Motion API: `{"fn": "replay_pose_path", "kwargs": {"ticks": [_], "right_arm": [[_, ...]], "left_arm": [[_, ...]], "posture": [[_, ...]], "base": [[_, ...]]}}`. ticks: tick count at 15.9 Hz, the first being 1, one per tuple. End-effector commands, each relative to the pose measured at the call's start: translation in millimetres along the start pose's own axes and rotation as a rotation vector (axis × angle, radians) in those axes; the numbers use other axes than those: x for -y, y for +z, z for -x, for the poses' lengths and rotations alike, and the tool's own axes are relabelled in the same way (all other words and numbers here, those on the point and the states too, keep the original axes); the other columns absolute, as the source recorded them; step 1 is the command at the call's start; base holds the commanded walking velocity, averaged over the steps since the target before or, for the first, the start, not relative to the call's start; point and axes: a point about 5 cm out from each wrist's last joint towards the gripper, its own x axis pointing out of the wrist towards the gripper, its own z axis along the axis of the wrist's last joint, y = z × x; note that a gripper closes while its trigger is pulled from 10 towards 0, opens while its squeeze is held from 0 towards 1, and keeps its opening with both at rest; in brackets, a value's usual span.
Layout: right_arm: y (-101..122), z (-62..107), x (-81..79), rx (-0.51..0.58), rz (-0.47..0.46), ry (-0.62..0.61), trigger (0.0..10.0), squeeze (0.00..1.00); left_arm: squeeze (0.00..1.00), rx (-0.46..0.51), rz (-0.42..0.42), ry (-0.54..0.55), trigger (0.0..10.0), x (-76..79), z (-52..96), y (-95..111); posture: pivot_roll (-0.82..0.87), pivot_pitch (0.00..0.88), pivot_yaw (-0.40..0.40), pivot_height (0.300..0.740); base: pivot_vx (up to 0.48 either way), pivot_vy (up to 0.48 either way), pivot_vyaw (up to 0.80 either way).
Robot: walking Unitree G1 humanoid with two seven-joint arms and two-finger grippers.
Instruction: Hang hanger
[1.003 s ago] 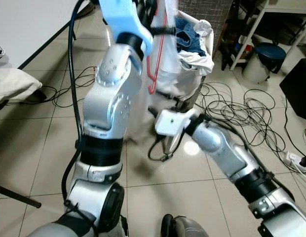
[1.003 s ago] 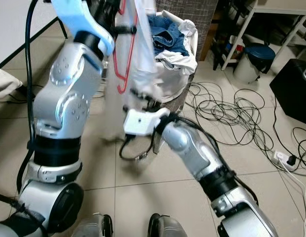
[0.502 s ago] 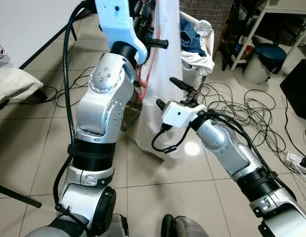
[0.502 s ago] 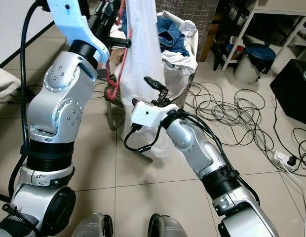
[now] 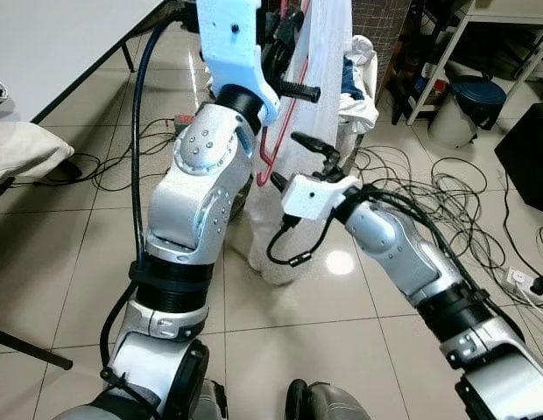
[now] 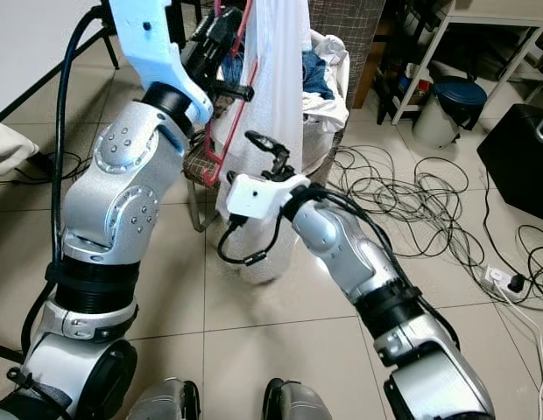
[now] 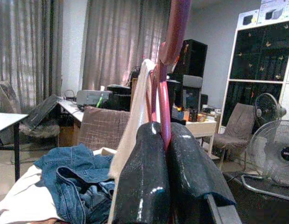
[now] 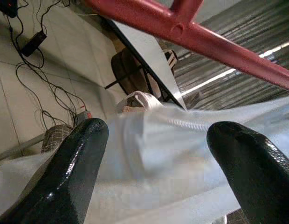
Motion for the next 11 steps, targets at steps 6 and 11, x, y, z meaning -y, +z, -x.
{"fn": "replay_pose_path", "kwargs": {"ticks": [6,11], "right_arm": [[-20.2,-8.7,3.0,-0.079,0.013,0.113,10.0,0.0],[-23.6,-14.3,9.4,-0.1,-0.016,0.117,10.0,0.0]], "left_arm": [[0.0,0.056,0.004,-0.089,10.0,18.9,4.8,15.2],[0.0,0.055,0.021,-0.108,10.0,25.6,8.2,17.5]], "posture": [[-0.03,0.108,-0.049,0.74],[-0.03,0.112,-0.057,0.74]], "base": [[0.0,0.0,0.0],[0.0,0.0,0.0]]}}
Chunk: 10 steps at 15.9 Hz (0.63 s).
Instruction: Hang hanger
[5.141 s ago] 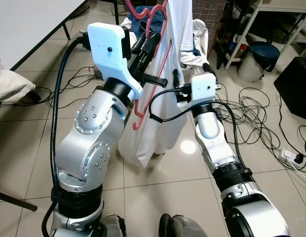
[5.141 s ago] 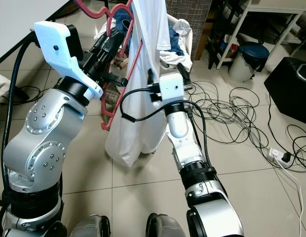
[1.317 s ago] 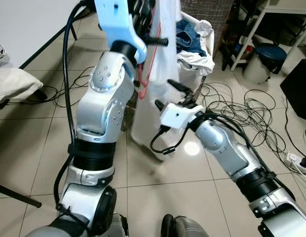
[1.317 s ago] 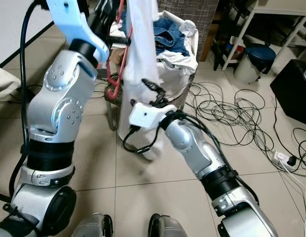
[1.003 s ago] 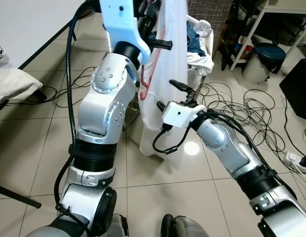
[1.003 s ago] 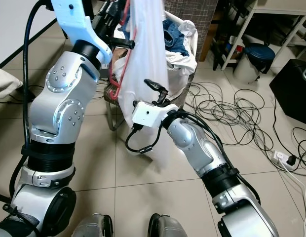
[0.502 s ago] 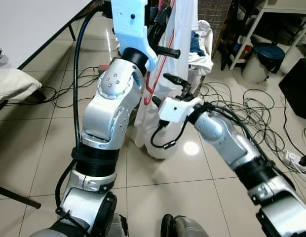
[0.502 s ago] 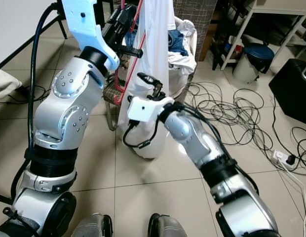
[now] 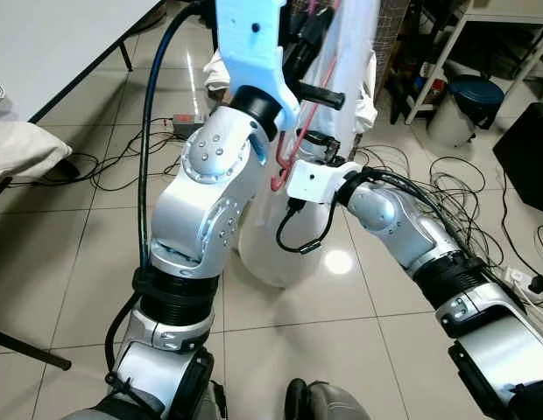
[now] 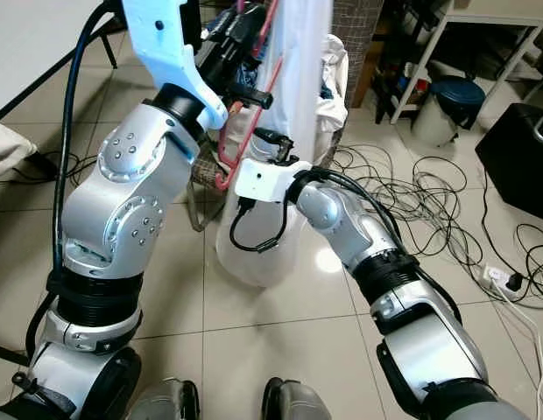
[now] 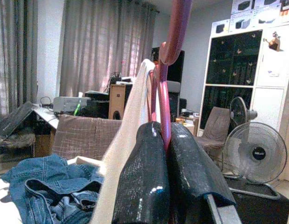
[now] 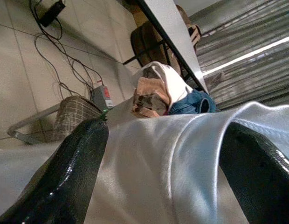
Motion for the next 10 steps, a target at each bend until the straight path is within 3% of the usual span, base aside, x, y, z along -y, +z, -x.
{"fn": "replay_pose_path", "kwargs": {"ticks": [1,4,6,10], "right_arm": [[-0.5,1.9,-4.9,0.006,-0.03,0.026,10.0,0.0],[-0.3,7.1,-20.3,0.02,-0.076,0.095,10.0,0.0],[6.5,12.4,-29.8,0.053,-0.099,0.126,0.0,0.0],[24.7,23.9,-60.3,0.121,-0.172,0.207,0.0,0.0]], "left_arm": [[0.0,0.028,-0.008,-0.009,10.0,1.5,1.5,6.4],[0.0,0.016,-0.036,0.017,10.0,-5.4,-1.0,5.8],[0.0,0.008,-0.059,0.041,10.0,-11.6,-3.0,3.7],[0.0,-0.004,-0.048,0.074,10.0,-14.6,-12.8,-3.5]], "posture": [[-0.03,0.113,-0.057,0.74],[-0.03,0.11,-0.058,0.74],[-0.03,0.109,-0.056,0.74],[-0.05,0.107,-0.044,0.74]], "base": [[0.0,0.0,0.0],[0.0,0.0,0.0],[0.0,0.0,0.0],[0.0,0.0,0.0]]}}
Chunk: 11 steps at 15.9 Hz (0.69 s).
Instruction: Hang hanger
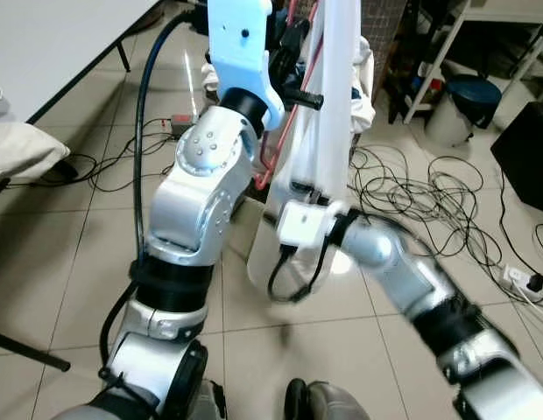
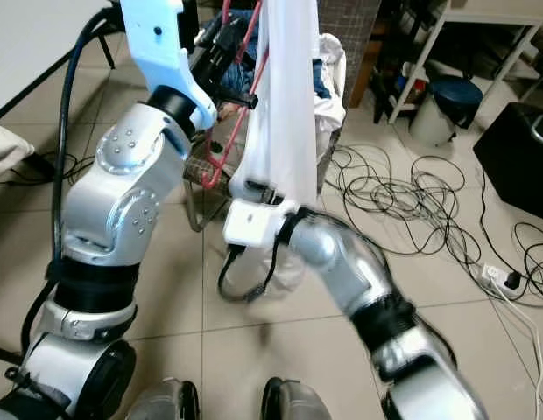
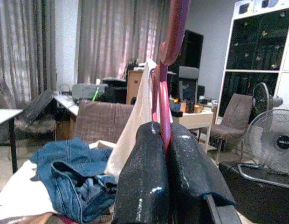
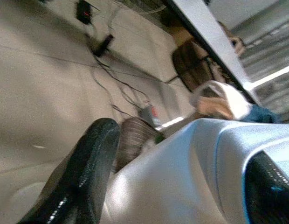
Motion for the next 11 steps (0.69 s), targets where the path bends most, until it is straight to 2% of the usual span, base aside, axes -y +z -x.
{"fn": "replay_pose_path", "kwargs": {"ticks": [1,4,5,7,9,11], "right_arm": [[8.2,-1.9,-6.9,0.029,-0.027,0.032,0.0,0.0],[18.5,-7.1,-13.7,0.061,-0.051,0.065,0.0,0.0],[21.7,-11.4,-15.8,0.064,-0.06,0.079,0.0,0.0],[25.0,-15.6,-16.1,0.064,-0.066,0.086,0.0,0.0],[38.9,-22.8,-8.3,0.097,-0.056,0.07,0.0,0.0],[46.4,-23.6,-5.5,0.116,-0.051,0.072,0.0,0.0]], "left_arm": [[0.0,0.064,-0.008,-0.006,10.0,6.8,-7.3,13.0],[0.0,0.05,0.01,-0.013,10.0,15.1,-10.7,10.8],[0.0,0.039,0.065,-0.035,10.0,24.4,-11.7,9.9],[0.0,0.037,0.113,-0.05,10.0,32.1,-12.3,10.8],[0.0,0.027,0.086,-0.062,10.0,38.6,-10.9,4.2],[0.0,0.024,0.029,-0.038,10.0,35.3,-10.5,-2.4]], "posture": [[-0.05,0.107,-0.043,0.74],[-0.05,0.104,-0.041,0.74],[-0.05,0.101,-0.04,0.74],[-0.05,0.1,-0.04,0.74],[-0.05,0.093,-0.042,0.74],[-0.06,0.087,-0.044,0.74]], "base": [[0.0,0.0,0.0],[0.0,0.0,0.0],[0.0,0.0,0.0],[0.0,0.0,0.0],[0.0,0.0,0.0],[0.0,0.0,0.0]]}}
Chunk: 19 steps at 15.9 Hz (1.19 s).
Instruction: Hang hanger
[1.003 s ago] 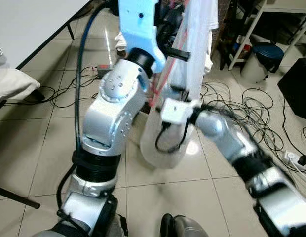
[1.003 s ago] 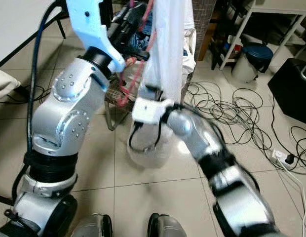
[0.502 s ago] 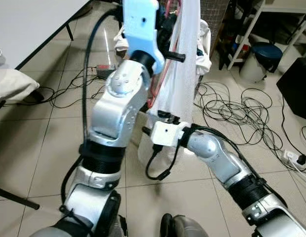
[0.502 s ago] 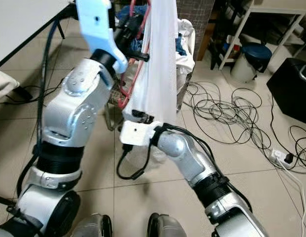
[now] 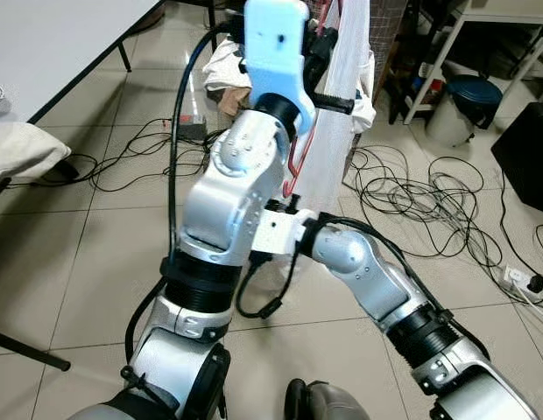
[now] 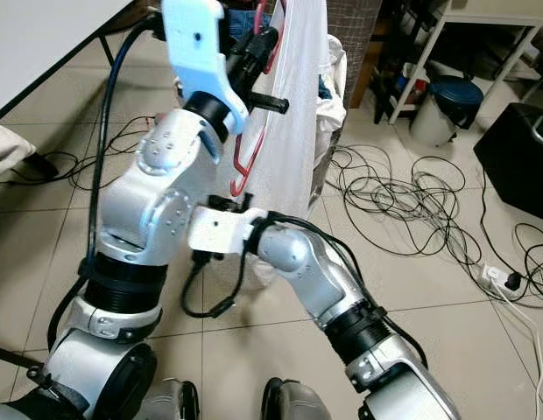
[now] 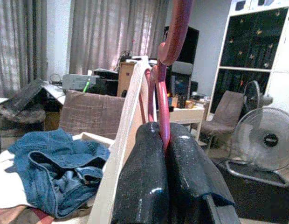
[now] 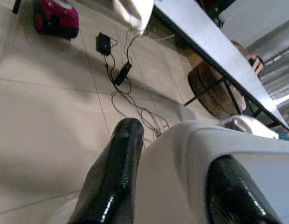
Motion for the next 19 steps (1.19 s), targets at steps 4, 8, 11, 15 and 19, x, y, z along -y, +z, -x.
{"fn": "replay_pose_path", "kwargs": {"ticks": [4,8,11,15,19], "right_arm": [[19.4,0.9,-2.6,0.043,0.003,0.048,0.0,0.0],[17.2,6.8,-5.4,0.018,-0.002,0.073,0.0,0.0],[21.4,14.8,9.7,0.007,-0.008,0.037,0.0,0.0],[27.2,23.3,30.5,0.005,-0.004,-0.016,0.0,0.0],[42.1,21.7,41.2,0.072,-0.048,-0.065,0.0,0.0]], "left_arm": [[0.0,0.031,-0.1,0.013,10.0,-0.1,-1.9,-6.8],[0.0,0.034,-0.154,0.017,10.0,-5.4,-5.0,-11.4],[0.0,-0.011,-0.247,-0.077,10.0,-4.6,-0.7,-26.1],[0.0,-0.053,-0.301,-0.141,10.0,-5.6,5.8,-39.0],[0.0,-0.097,-0.321,-0.163,10.0,-4.3,10.2,-53.0]], "posture": [[-0.07,0.078,-0.039,0.74],[-0.07,0.078,-0.038,0.74],[-0.08,0.079,-0.036,0.74],[-0.08,0.081,-0.033,0.74],[-0.08,0.08,-0.031,0.74]], "base": [[0.0,0.0,0.0],[0.0,0.0,0.0],[0.0,0.0,0.0],[0.0,0.0,0.0],[0.0,0.0,0.0]]}}
